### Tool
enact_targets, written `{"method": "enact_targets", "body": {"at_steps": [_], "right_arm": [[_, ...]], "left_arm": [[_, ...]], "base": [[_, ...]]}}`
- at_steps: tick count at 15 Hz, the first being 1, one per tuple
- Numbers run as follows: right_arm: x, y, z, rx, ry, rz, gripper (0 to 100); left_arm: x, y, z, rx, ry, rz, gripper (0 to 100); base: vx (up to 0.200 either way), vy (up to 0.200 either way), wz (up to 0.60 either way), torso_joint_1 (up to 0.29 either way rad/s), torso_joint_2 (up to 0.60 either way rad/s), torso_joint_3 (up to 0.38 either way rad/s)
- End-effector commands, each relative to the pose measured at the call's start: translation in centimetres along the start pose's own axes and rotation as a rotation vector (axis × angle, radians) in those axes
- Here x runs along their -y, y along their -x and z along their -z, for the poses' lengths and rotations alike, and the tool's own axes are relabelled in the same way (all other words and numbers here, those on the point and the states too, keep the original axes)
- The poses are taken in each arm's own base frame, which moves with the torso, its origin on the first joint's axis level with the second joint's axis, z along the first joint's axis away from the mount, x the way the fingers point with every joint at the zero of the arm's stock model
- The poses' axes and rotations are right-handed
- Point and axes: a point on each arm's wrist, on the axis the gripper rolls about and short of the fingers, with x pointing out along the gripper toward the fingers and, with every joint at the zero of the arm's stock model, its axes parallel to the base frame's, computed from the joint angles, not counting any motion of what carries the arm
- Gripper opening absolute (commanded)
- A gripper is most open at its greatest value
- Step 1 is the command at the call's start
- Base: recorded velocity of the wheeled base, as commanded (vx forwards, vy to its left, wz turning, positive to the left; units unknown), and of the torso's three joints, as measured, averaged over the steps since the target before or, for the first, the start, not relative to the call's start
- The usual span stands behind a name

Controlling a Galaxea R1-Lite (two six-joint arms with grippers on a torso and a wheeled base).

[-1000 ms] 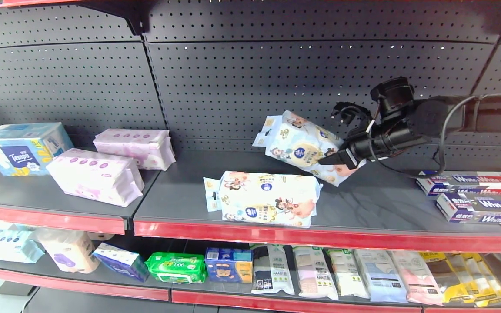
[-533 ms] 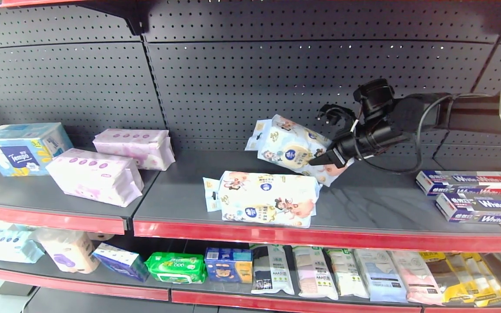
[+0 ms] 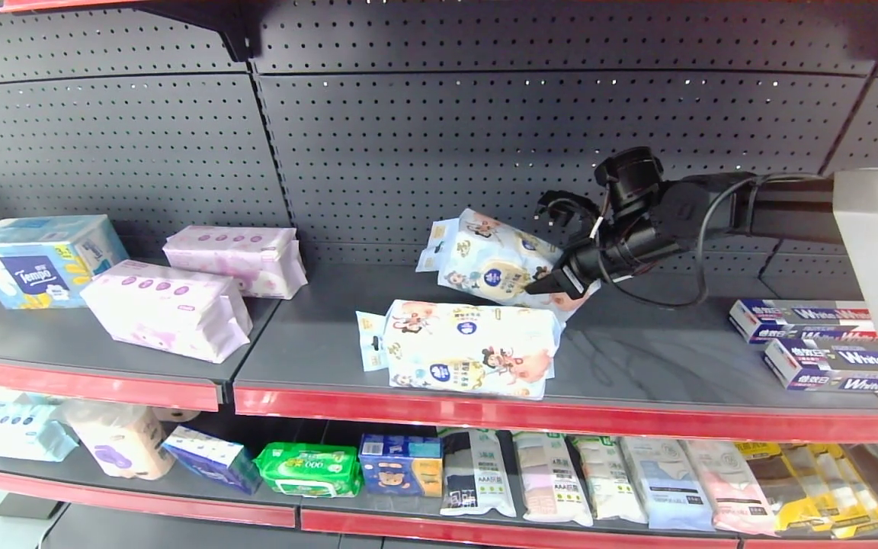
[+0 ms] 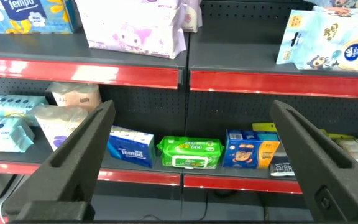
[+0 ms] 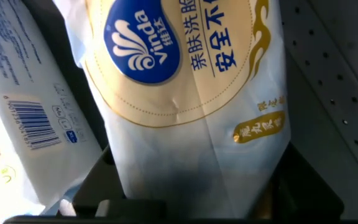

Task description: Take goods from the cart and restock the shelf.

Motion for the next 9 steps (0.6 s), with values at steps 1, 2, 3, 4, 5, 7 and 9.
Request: {"method": "enact_targets", "body": {"at_steps": [1,2,3,4,5,7,9], "right_arm": [[0.02,-0.18,0.1,-0.002,0.002,-0.002,0],[-0.03,-0.2,0.07,-0.003,0.009,-0.002,0],[-0.14,-0.25,-0.01,-0.002,0.011,-0.004,0],[-0.21,-0.29,0.0,-0.006,0.017,-0.002,0],[-0.24,-0.36,-0.03,-0.007,0.019,-0.001,0],[-0.46,-0.57,-0.1,-0.009,0.024,-0.006,0],[-0.58,-0.64,-0.13,-0.011,0.031,-0.006,0]], "left_arm": [[0.0,-0.02,0.02,-0.002,0.002,-0.001,100],[0.0,-0.02,0.02,-0.002,0.0,-0.001,100],[0.0,0.0,-0.02,-0.001,0.0,-0.001,100],[0.01,-0.02,0.02,-0.002,0.0,-0.001,100],[0.0,0.0,-0.02,-0.001,0.0,-0.001,100],[0.0,-0.02,0.02,-0.002,0.0,-0.001,100],[0.0,-0.02,0.02,-0.002,0.0,-0.001,100]], "base": [[0.0,0.0,0.0,0.0,0.0,0.0],[0.0,0.0,0.0,0.0,0.0,0.0],[0.0,0.0,0.0,0.0,0.0,0.0],[0.0,0.0,0.0,0.0,0.0,0.0],[0.0,0.0,0.0,0.0,0.0,0.0],[0.0,0.0,0.0,0.0,0.0,0.0],[0.0,0.0,0.0,0.0,0.0,0.0]]}}
